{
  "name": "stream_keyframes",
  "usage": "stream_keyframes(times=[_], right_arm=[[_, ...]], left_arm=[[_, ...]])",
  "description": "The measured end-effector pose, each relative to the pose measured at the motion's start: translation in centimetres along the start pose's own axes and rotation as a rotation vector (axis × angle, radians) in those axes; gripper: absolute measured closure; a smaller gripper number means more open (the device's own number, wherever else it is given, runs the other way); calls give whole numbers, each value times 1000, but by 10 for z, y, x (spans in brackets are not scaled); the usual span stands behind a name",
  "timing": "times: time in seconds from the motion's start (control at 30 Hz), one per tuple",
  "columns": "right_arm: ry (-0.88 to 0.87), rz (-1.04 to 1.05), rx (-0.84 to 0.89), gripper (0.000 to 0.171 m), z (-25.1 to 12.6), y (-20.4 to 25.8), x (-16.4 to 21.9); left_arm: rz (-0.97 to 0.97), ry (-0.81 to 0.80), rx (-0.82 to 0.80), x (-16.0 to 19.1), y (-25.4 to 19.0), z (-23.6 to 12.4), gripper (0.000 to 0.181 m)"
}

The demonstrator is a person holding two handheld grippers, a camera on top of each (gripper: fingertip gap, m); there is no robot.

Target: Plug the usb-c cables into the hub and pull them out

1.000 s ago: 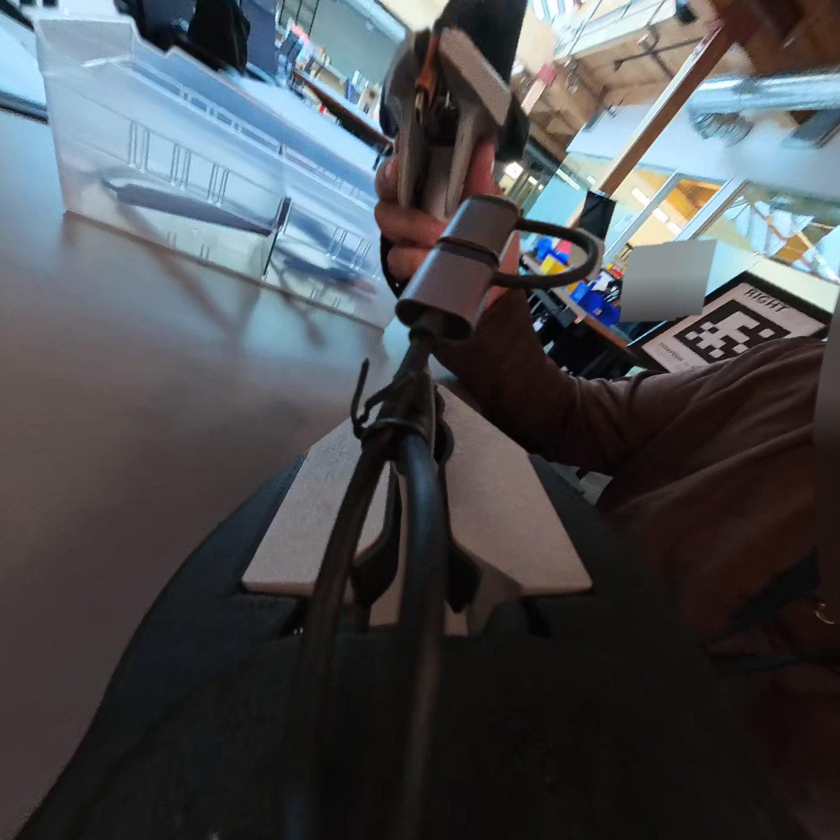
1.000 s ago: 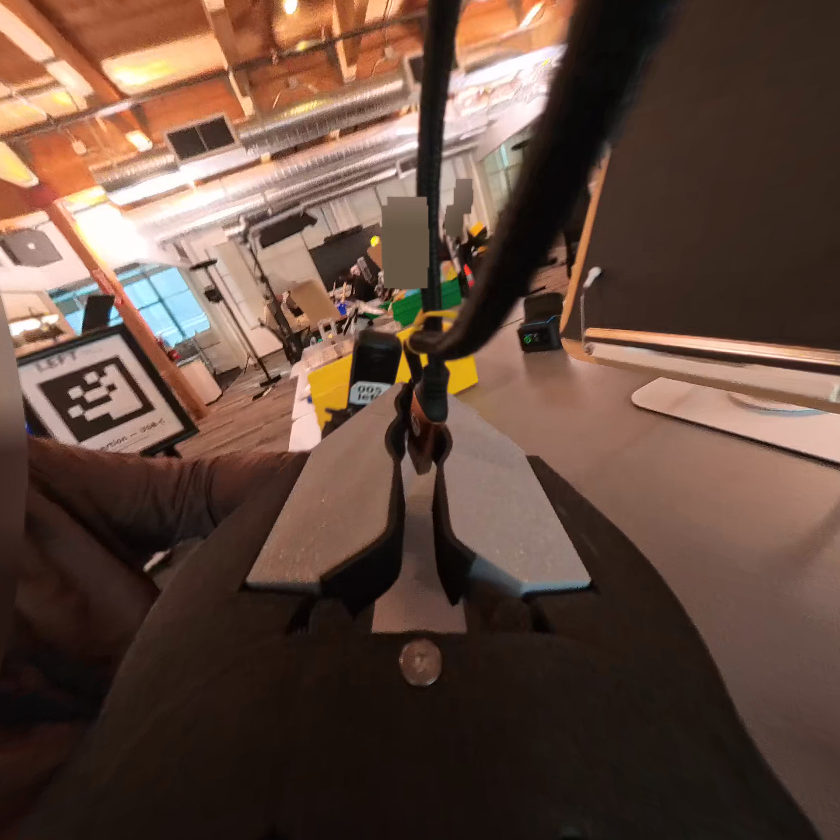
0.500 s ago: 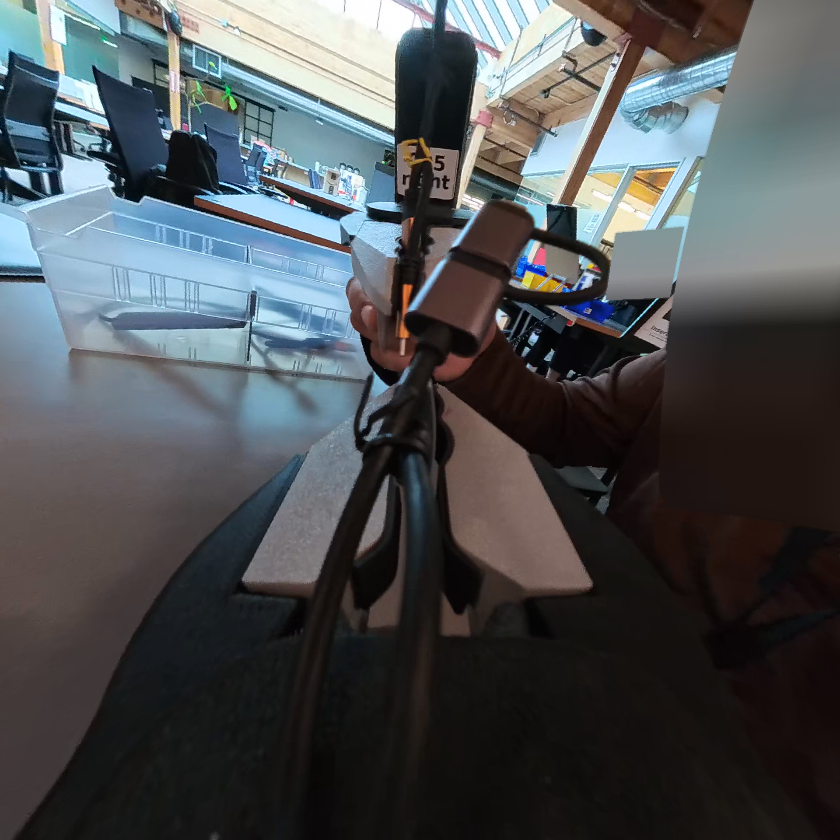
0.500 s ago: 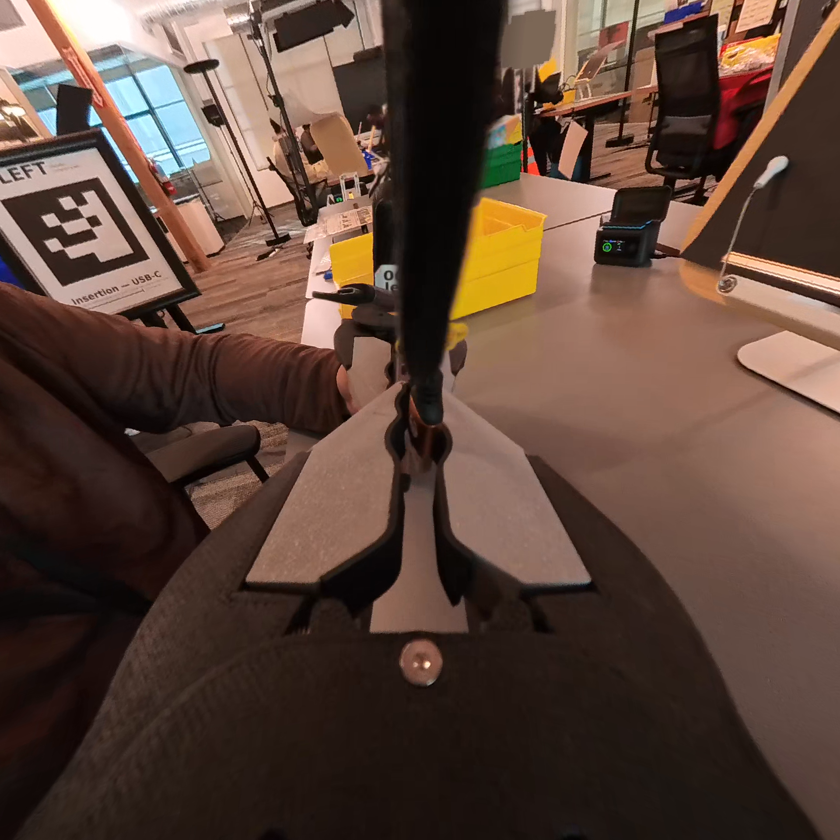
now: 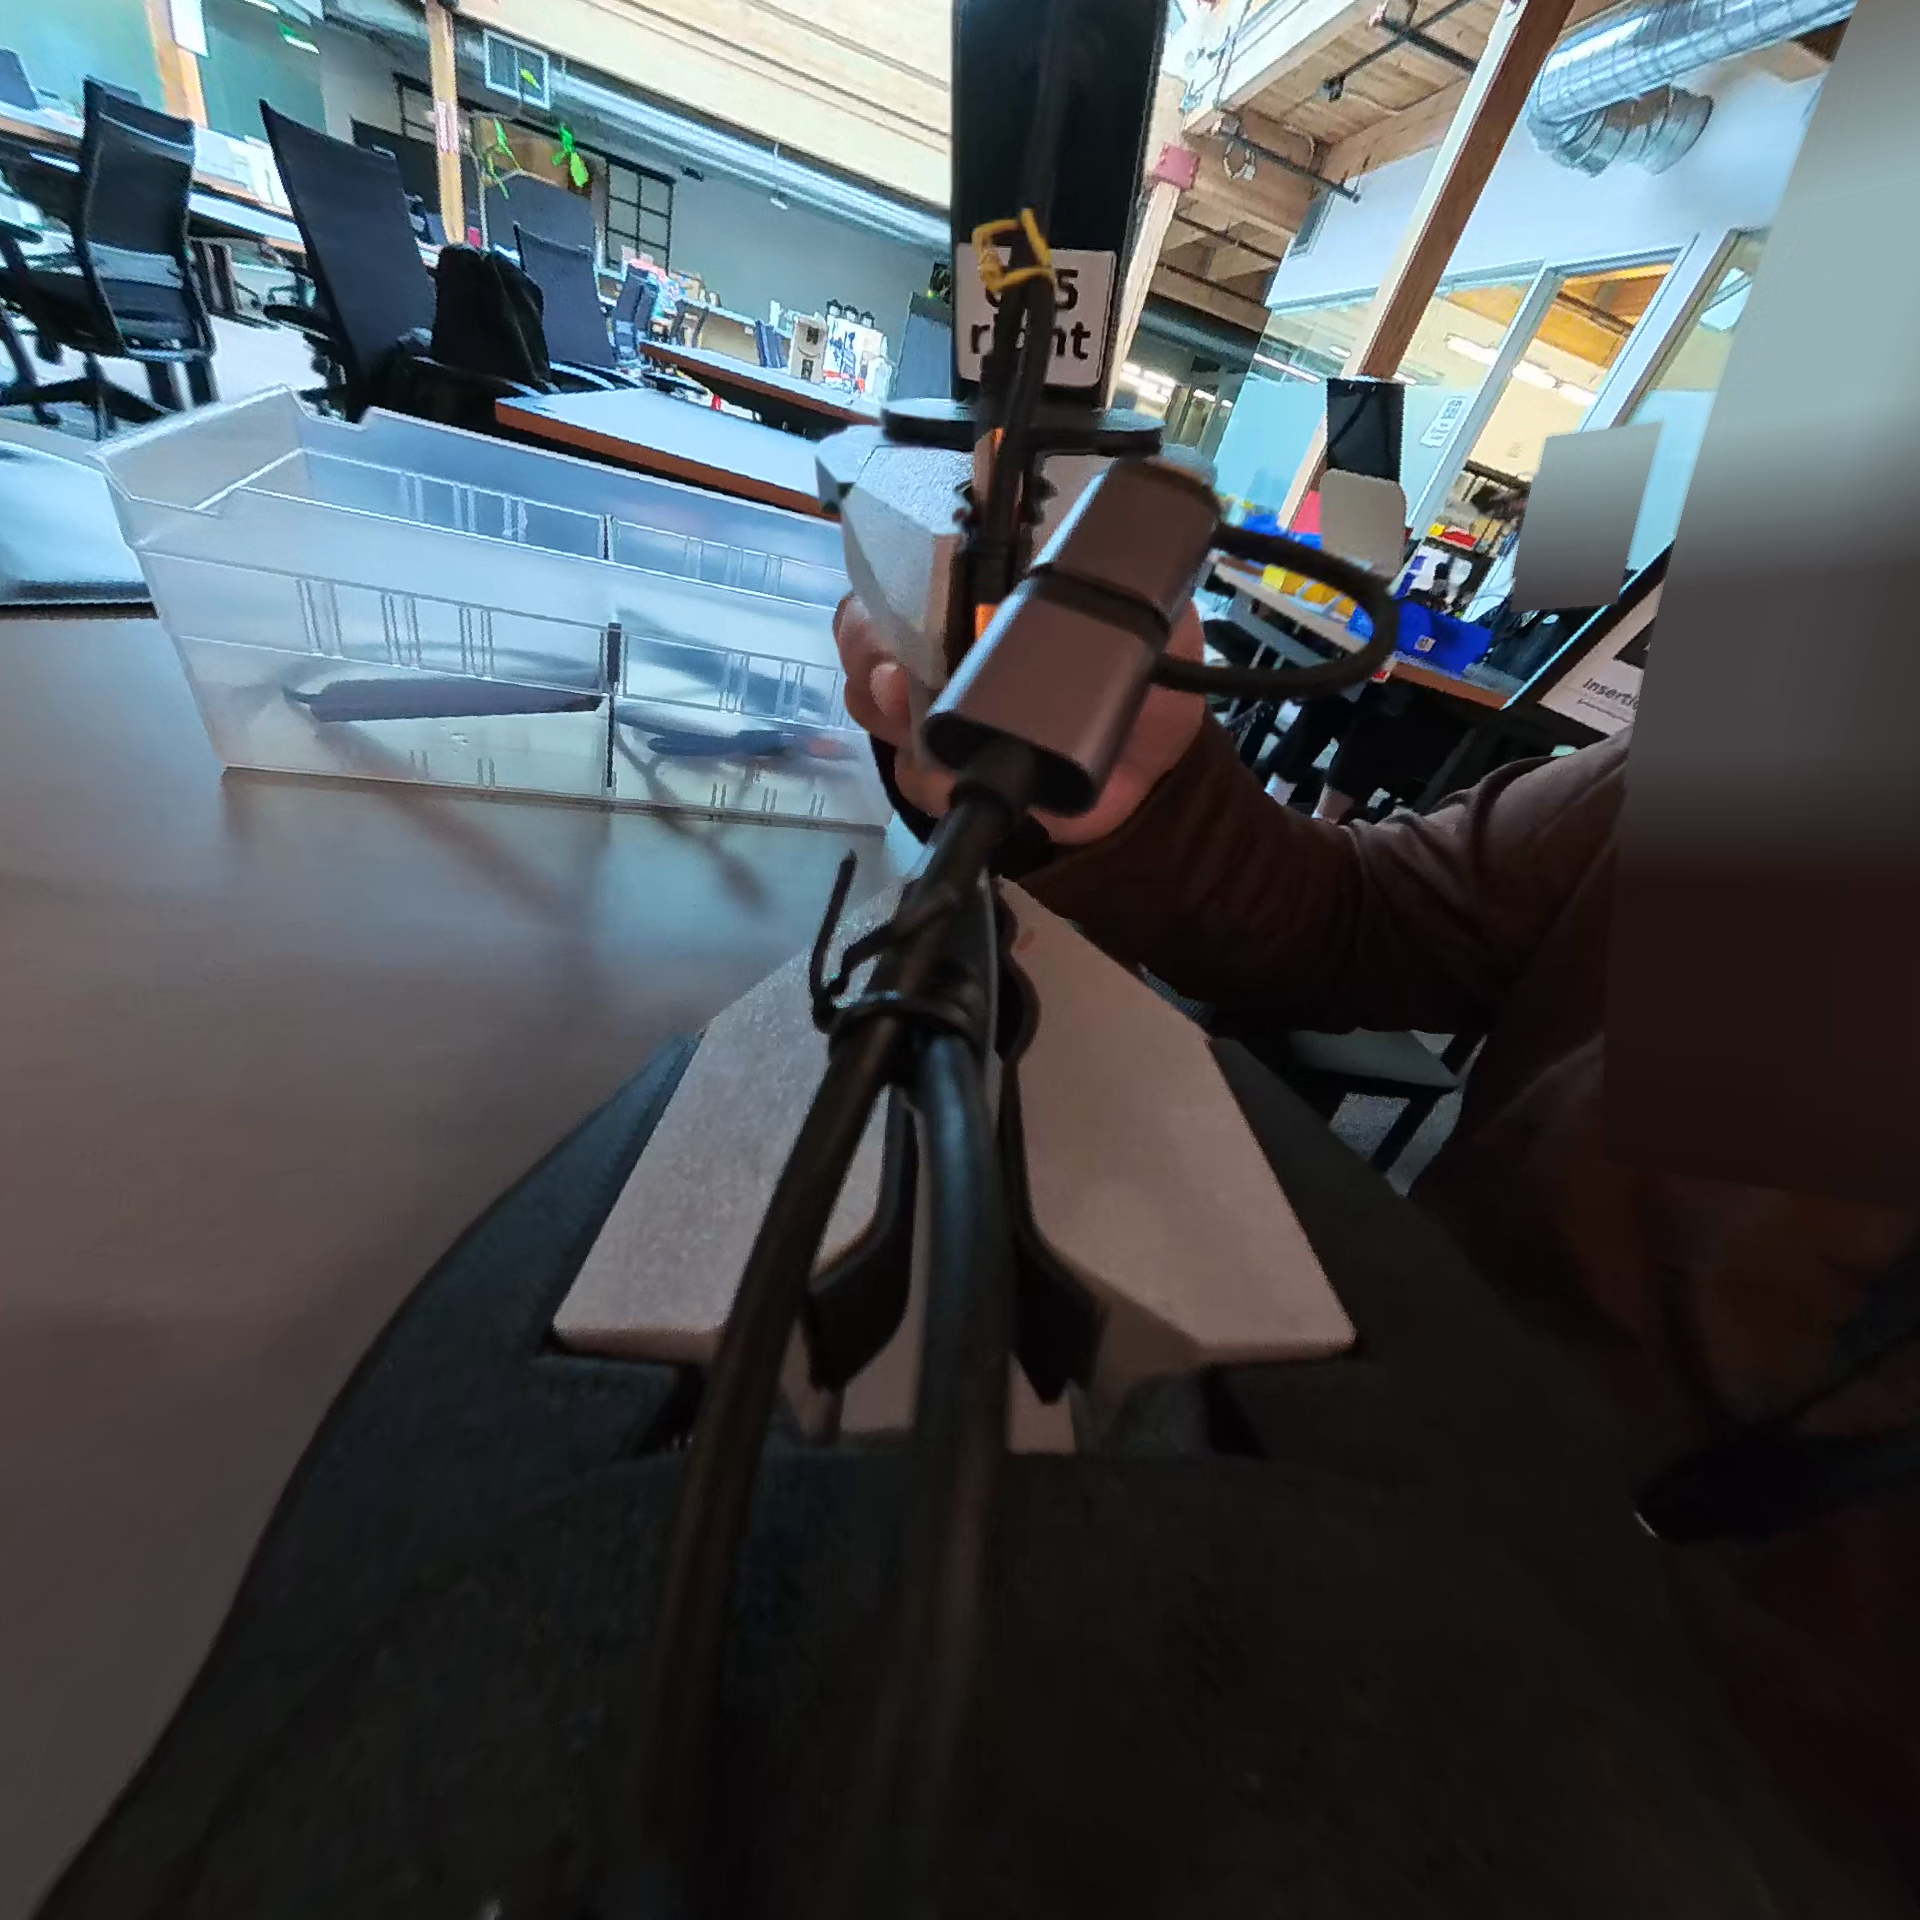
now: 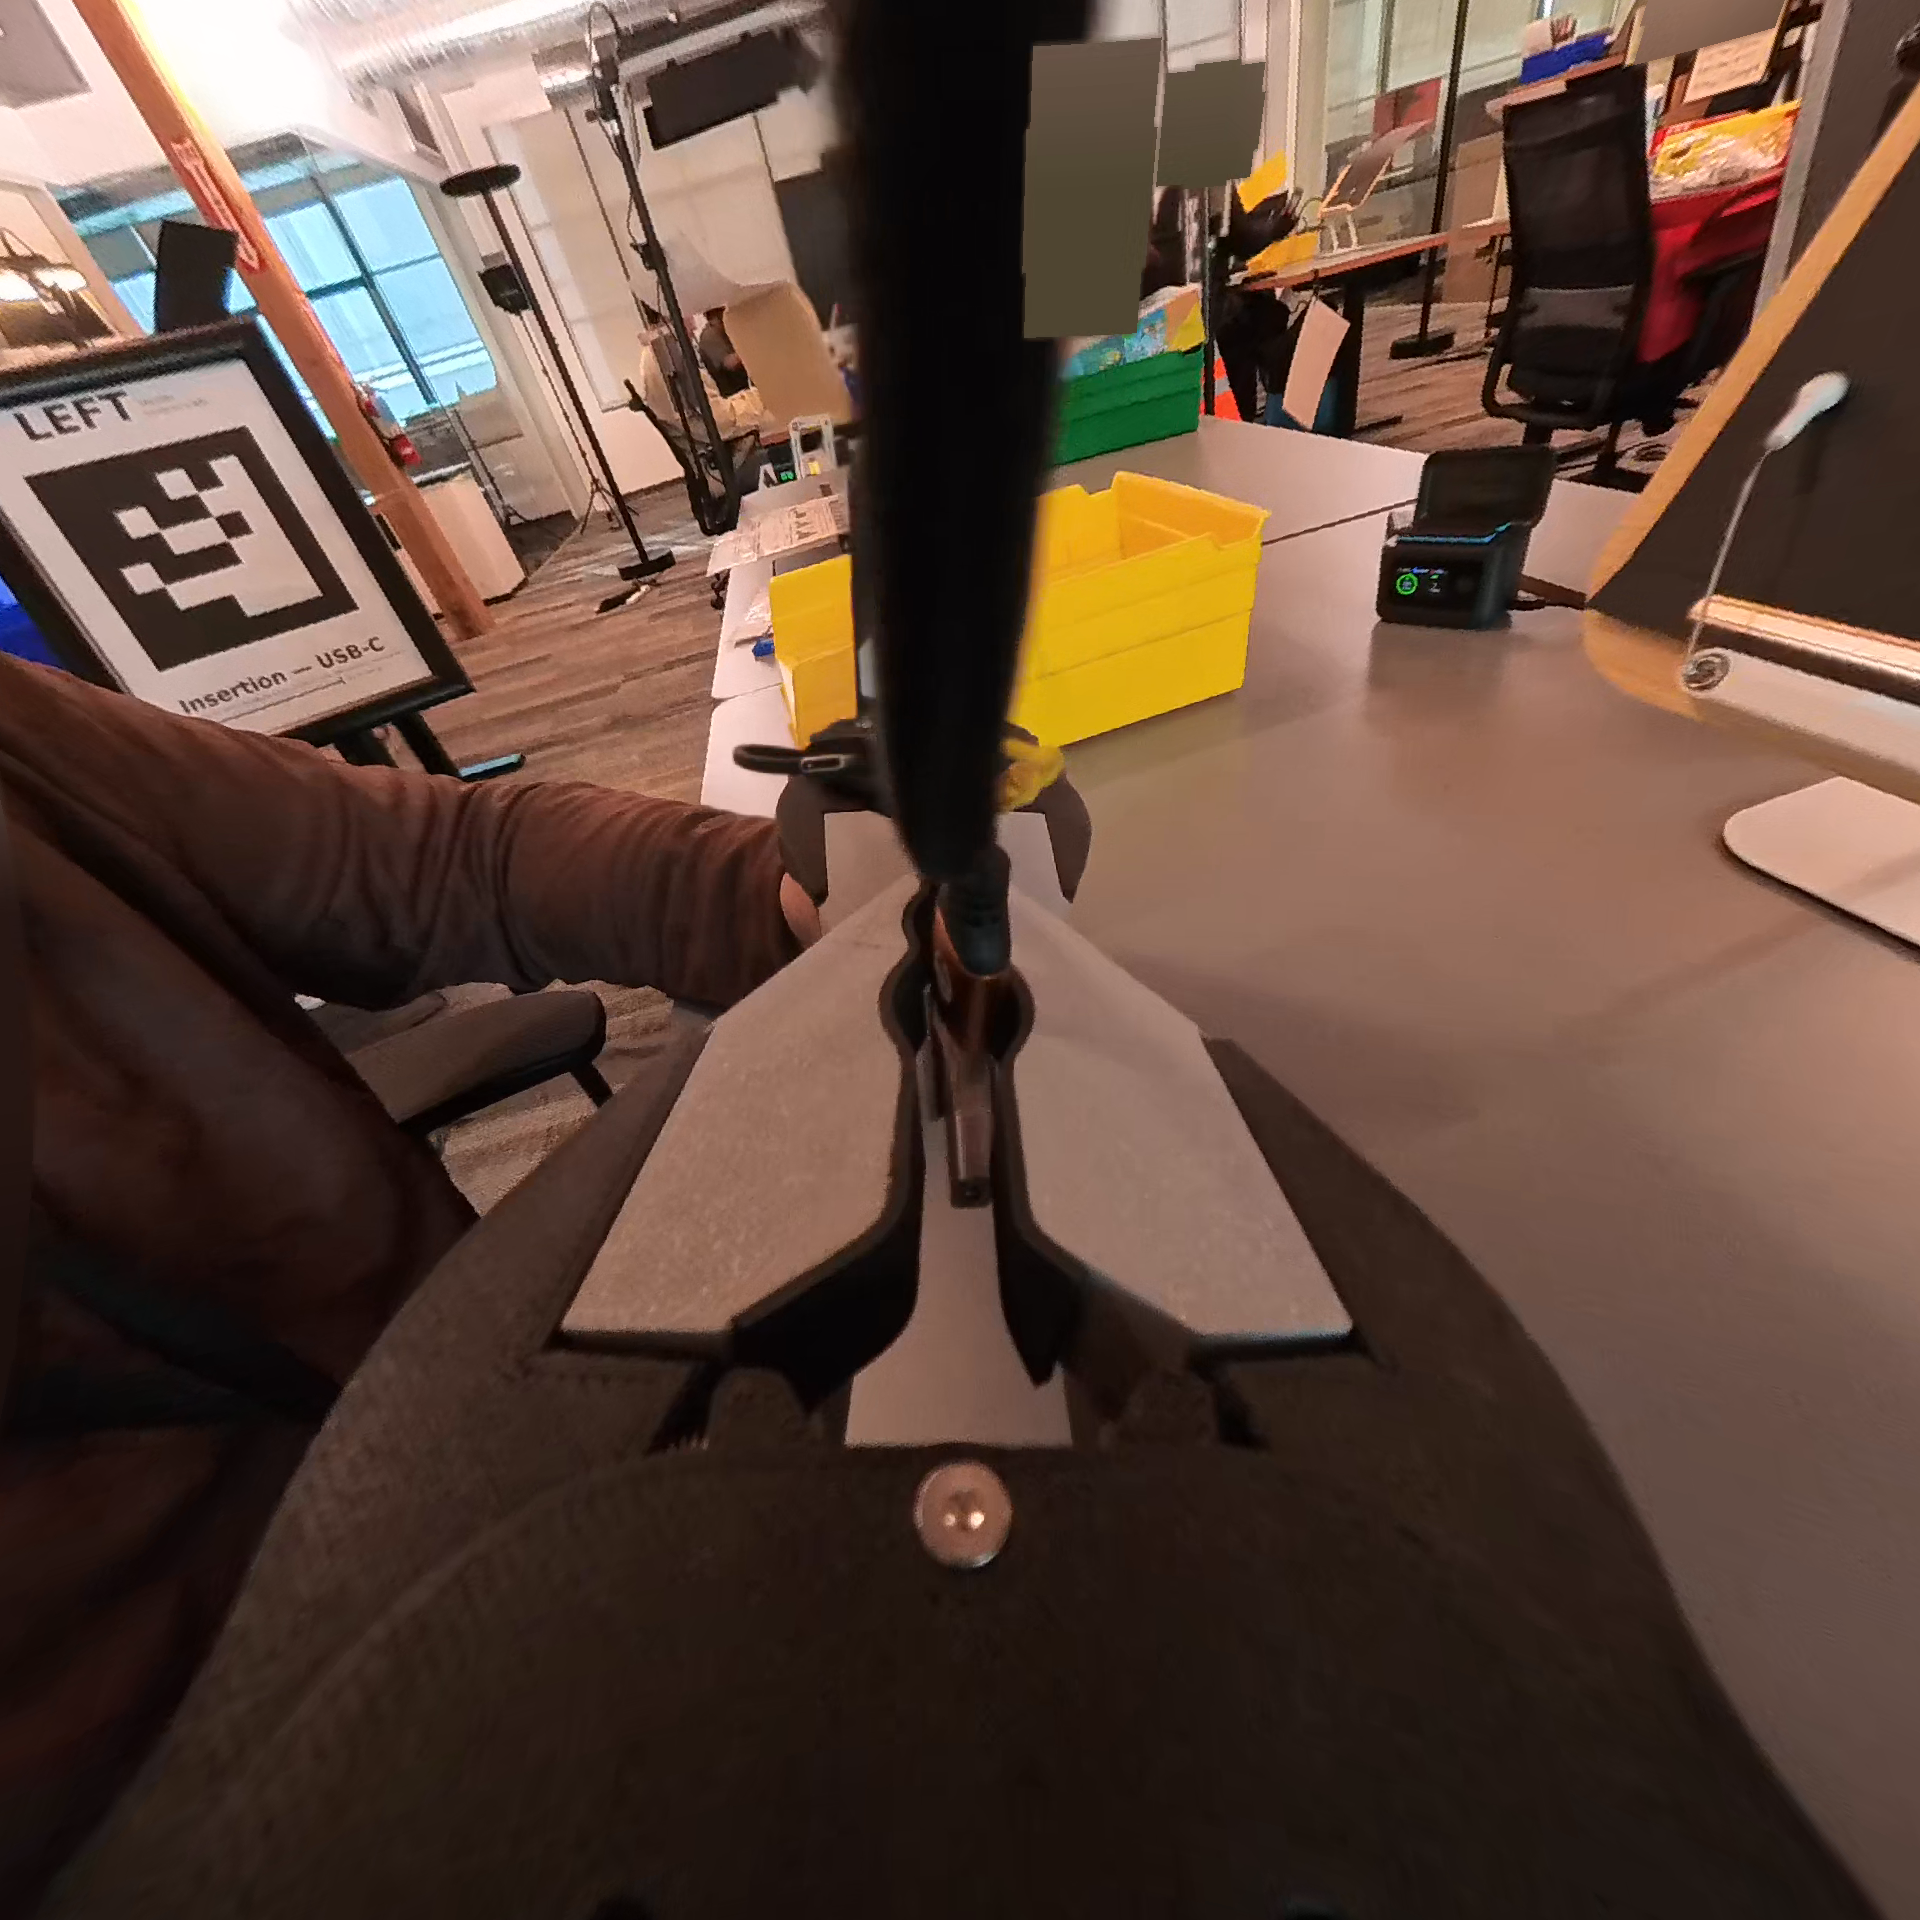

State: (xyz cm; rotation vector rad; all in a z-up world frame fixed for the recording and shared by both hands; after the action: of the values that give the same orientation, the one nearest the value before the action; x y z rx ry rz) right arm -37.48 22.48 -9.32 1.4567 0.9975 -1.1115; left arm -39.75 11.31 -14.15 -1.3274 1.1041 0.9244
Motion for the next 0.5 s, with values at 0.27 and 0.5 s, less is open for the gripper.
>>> stream_keyframes(times=[0.27,0.5], right_arm=[[12,3,14,169,3,-5,7],[-16,25,-12,169,3,-7,9]], left_arm=[[12,35,-26,3,1,3,174],[13,33,-37,3,1,2,174]])
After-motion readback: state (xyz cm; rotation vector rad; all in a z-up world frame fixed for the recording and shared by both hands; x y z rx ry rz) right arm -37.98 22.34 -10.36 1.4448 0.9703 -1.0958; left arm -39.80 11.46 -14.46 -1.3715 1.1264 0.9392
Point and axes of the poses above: each gripper's, where its closed fingertips meet, z out along the fingers, x out of its underside, y = z × x across the jaws, the point moved 7 cm from there along -z, back along the fingers, and after that the axes turned 11 degrees about -x, right-handed, at the moved point
